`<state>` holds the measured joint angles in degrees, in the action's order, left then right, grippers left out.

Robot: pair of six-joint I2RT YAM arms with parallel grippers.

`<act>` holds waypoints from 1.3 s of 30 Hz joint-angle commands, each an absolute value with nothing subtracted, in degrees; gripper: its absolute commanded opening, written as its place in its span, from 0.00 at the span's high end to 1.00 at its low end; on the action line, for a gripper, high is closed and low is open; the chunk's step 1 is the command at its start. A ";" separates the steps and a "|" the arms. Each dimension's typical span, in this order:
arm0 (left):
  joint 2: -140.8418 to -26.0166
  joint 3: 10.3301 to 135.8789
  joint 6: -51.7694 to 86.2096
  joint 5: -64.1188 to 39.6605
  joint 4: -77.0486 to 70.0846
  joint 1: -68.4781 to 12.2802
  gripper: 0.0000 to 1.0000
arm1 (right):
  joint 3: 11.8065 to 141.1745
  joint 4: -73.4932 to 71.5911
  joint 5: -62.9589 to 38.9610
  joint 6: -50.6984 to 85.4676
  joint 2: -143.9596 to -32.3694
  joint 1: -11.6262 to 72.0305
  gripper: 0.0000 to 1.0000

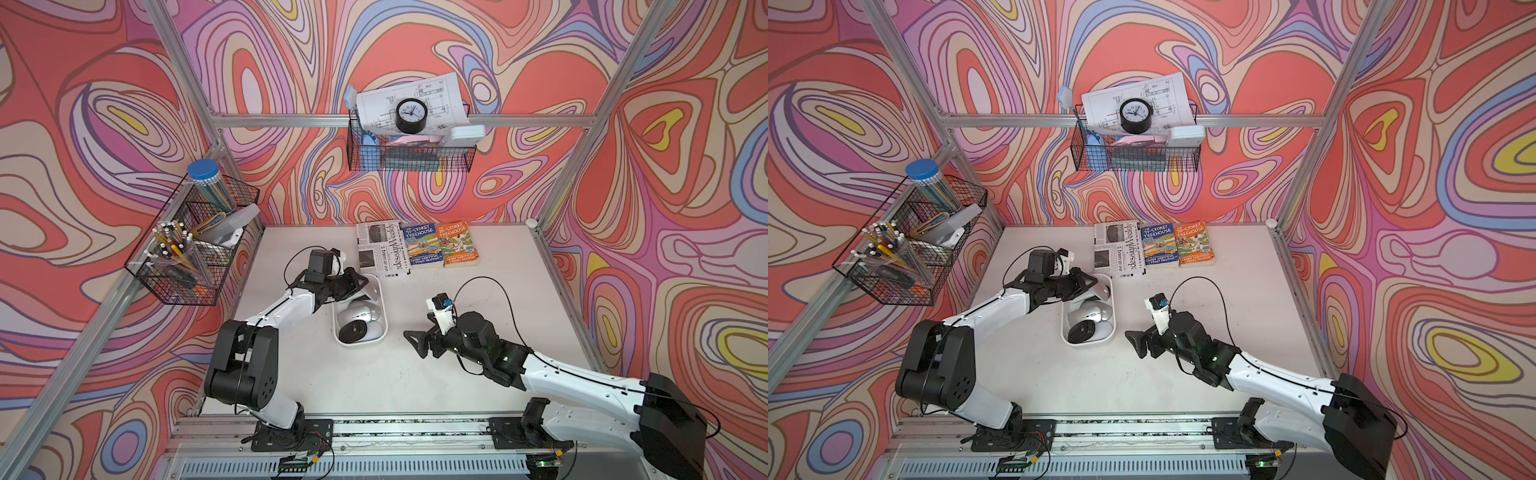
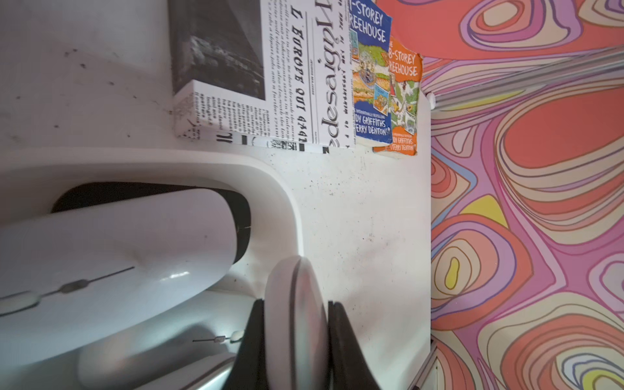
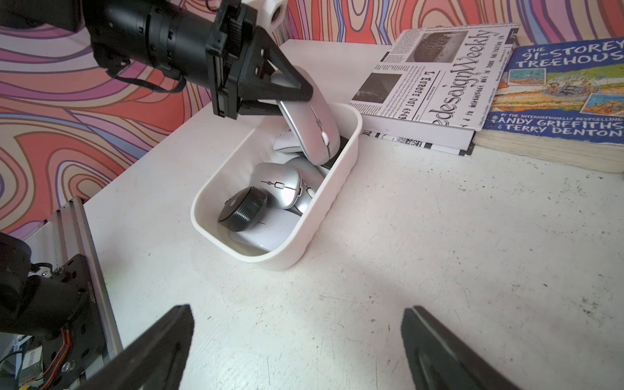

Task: Put the mouse in the storage box
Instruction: Place the mouse in the storage box, then reset both arms

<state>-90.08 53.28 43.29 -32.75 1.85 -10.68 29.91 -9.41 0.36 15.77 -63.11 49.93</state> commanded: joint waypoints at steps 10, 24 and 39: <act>-92.38 52.49 42.88 -32.86 1.48 -10.02 0.96 | 29.01 -9.33 0.97 16.08 -62.49 49.59 0.02; -85.93 52.85 36.87 -18.15 8.67 -10.02 0.01 | 32.72 -10.23 2.74 16.87 -64.89 42.15 0.02; -57.83 28.06 17.89 11.04 -18.28 -10.20 0.02 | 40.80 -13.92 24.87 14.42 -72.83 19.88 0.02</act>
